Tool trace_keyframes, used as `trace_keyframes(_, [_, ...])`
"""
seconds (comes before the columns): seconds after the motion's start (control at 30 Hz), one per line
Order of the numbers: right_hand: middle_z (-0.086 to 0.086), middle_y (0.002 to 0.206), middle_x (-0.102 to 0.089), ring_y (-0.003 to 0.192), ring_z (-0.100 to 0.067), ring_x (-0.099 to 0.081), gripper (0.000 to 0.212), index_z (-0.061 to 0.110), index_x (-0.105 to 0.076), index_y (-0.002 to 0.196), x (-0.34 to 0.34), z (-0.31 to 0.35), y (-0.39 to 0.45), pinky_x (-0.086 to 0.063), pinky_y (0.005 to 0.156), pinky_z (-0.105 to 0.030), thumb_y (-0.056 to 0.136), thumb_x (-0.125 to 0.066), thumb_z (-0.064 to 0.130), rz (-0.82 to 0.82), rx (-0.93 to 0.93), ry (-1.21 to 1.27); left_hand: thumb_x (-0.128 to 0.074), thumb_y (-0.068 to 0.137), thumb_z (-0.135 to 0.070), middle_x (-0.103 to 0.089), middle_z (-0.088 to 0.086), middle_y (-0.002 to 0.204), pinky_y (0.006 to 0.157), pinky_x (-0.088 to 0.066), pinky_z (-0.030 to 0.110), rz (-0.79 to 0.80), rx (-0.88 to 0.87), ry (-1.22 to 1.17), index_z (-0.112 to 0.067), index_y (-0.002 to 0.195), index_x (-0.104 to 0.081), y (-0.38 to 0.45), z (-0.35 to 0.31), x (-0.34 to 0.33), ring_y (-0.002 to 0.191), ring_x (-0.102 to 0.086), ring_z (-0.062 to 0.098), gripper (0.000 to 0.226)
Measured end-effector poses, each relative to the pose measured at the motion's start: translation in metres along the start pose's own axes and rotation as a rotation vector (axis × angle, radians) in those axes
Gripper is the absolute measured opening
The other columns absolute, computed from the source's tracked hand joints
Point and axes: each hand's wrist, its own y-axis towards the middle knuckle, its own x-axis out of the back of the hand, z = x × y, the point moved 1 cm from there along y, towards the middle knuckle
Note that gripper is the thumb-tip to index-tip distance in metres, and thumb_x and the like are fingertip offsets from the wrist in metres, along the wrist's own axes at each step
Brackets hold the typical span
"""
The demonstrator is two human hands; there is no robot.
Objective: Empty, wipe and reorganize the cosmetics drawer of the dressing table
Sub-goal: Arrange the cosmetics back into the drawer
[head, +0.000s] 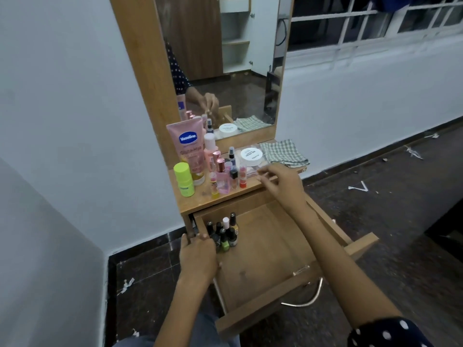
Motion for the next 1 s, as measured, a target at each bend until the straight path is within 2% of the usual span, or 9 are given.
trace_keyframes(0.13, [0.000, 0.101, -0.062, 0.087, -0.011, -0.058, 0.018, 0.023, -0.070, 0.099, -0.005, -0.003, 0.061, -0.053, 0.071, -0.037, 0.082, -0.071, 0.018, 0.129, 0.092, -0.043, -0.057, 0.089, -0.043, -0.040, 0.003, 0.146, 0.117, -0.009, 0.043, 0.012, 0.014, 0.008, -0.019, 0.137, -0.046, 0.001, -0.001, 0.000, 0.135, -0.036, 0.019, 0.055])
trace_keyframes(0.23, [-0.001, 0.107, -0.057, 0.099, -0.014, -0.052, 0.024, 0.026, -0.071, 0.100, -0.015, 0.003, 0.088, -0.050, 0.079, -0.037, 0.078, -0.075, 0.017, 0.261, 0.168, -0.092, -0.056, 0.090, -0.044, -0.038, 0.002, 0.148, 0.117, -0.008, 0.043, 0.019, 0.012, 0.013, -0.019, 0.139, -0.043, -0.001, -0.002, 0.002, 0.137, -0.033, 0.018, 0.056])
trace_keyframes(0.47, [-0.002, 0.122, -0.051, 0.107, -0.017, -0.050, 0.035, 0.028, -0.073, 0.101, -0.034, 0.018, 0.114, -0.049, 0.085, -0.036, 0.070, -0.081, 0.013, 0.457, 0.285, -0.235, -0.055, 0.091, -0.042, -0.033, 0.003, 0.150, 0.117, -0.003, 0.043, 0.064, 0.025, 0.010, -0.017, 0.143, -0.037, 0.001, -0.002, 0.005, 0.141, -0.026, 0.018, 0.061])
trace_keyframes(0.6, [-0.002, 0.125, -0.052, 0.108, -0.017, -0.051, 0.037, 0.030, -0.073, 0.103, -0.035, 0.024, 0.121, -0.048, 0.083, -0.033, 0.071, -0.080, 0.011, 0.542, 0.306, -0.248, -0.054, 0.092, -0.041, -0.031, 0.004, 0.152, 0.116, -0.001, 0.044, 0.067, 0.015, 0.001, -0.017, 0.143, -0.037, 0.001, -0.002, 0.004, 0.142, -0.024, 0.018, 0.059])
trace_keyframes(0.77, [0.001, 0.120, -0.055, 0.093, -0.007, -0.048, 0.034, 0.028, -0.074, 0.100, -0.034, 0.031, 0.130, -0.050, 0.080, -0.033, 0.071, -0.080, 0.010, 0.644, 0.316, -0.231, -0.053, 0.093, -0.040, -0.025, 0.007, 0.155, 0.116, 0.002, 0.044, 0.067, 0.013, -0.010, -0.016, 0.144, -0.035, 0.000, -0.001, 0.005, 0.142, -0.025, 0.019, 0.059])
trace_keyframes(1.0, [0.002, 0.123, -0.056, 0.097, -0.009, -0.051, 0.034, 0.024, -0.072, 0.103, -0.041, 0.033, 0.136, -0.049, 0.079, -0.027, 0.075, -0.076, 0.006, 0.771, 0.304, -0.286, -0.051, 0.093, -0.041, -0.023, 0.006, 0.155, 0.116, 0.002, 0.047, 0.066, 0.006, -0.006, -0.017, 0.145, -0.033, 0.003, 0.000, -0.001, 0.144, -0.017, 0.019, 0.060])
